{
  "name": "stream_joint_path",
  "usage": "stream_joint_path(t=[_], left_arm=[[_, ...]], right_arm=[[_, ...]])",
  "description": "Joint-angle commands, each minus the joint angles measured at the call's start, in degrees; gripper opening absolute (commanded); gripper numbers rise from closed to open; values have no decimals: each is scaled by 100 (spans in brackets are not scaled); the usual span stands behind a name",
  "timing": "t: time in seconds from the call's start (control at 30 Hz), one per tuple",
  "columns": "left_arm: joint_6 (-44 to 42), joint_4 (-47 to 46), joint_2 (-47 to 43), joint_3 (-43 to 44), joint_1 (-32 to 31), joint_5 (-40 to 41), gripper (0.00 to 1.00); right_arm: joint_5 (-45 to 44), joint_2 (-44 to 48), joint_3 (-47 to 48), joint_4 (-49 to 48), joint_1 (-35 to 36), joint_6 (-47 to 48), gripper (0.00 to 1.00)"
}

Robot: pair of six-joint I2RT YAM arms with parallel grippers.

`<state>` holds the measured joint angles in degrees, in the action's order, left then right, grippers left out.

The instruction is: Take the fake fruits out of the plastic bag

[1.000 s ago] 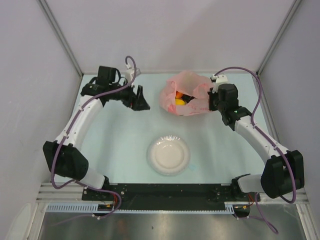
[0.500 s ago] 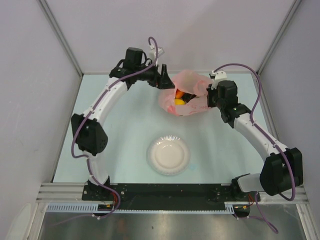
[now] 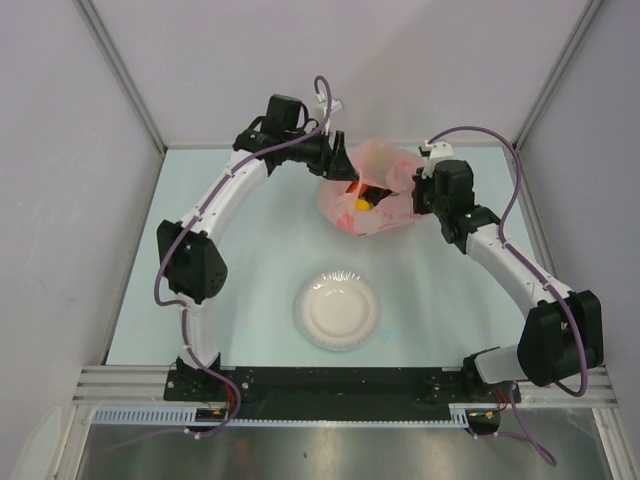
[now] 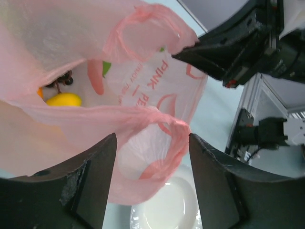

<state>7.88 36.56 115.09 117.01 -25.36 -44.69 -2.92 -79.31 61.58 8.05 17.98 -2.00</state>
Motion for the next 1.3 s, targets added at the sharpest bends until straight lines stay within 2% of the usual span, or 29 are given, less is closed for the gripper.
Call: stream_joint_path(t=[0.0, 0.1, 0.27, 0.37, 0.5, 0.6, 0.73, 0.8, 0.83, 0.9, 1.0, 1.03, 1.1, 1.17, 1.27], left_arm=[[-575, 921, -303, 322, 23, -549, 66], [-735, 1178, -443, 270, 23, -638, 65], [-691, 977, -435, 304, -73, -673, 69], [-683, 933, -110, 637, -267, -253, 73], [-454, 520, 171, 867, -408, 161, 72], [-279, 335, 347, 1034, -408, 705, 66], [-155, 317, 488, 1192, -417, 2355, 45], [-313, 352, 593, 1385, -390, 2342, 33], [-374, 283, 611, 1464, -364, 2342, 19], [-392, 81, 620, 1526, -259, 2385, 0], [-384, -508, 804, 1990, 31, 2280, 0], [-384, -831, 883, 2471, 110, 2289, 0], [-410, -1271, 1068, 2852, 295, 2271, 0], [-524, -2097, 1068, 2977, 348, 2576, 0], [-602, -3170, 1156, 3107, 261, 2815, 0]], right_arm=[[63, -50, 267, -164, -5, -125, 0], [90, -76, 284, -172, -5, -143, 1], [125, -146, 284, -190, -5, -187, 1], [177, -173, 284, -216, -14, -239, 0], [134, -190, 319, -296, 4, -257, 1], [133, -225, 398, -331, 4, -336, 0], [37, -418, 669, -480, 13, -345, 1], [2, -541, 854, -568, -31, -310, 0], [-7, -716, 1056, -620, -40, -284, 0], [-77, -954, 1346, -822, -110, -222, 0], [-191, -1577, 2119, -1217, -285, -82, 0], [-226, -1744, 2408, -1279, -330, -20, 0], [-314, -2307, 3287, -1402, -513, 76, 0], [-507, -2859, 4163, -1464, -663, 121, 0], [-920, -3309, 4861, -1710, -866, 77, 0]])
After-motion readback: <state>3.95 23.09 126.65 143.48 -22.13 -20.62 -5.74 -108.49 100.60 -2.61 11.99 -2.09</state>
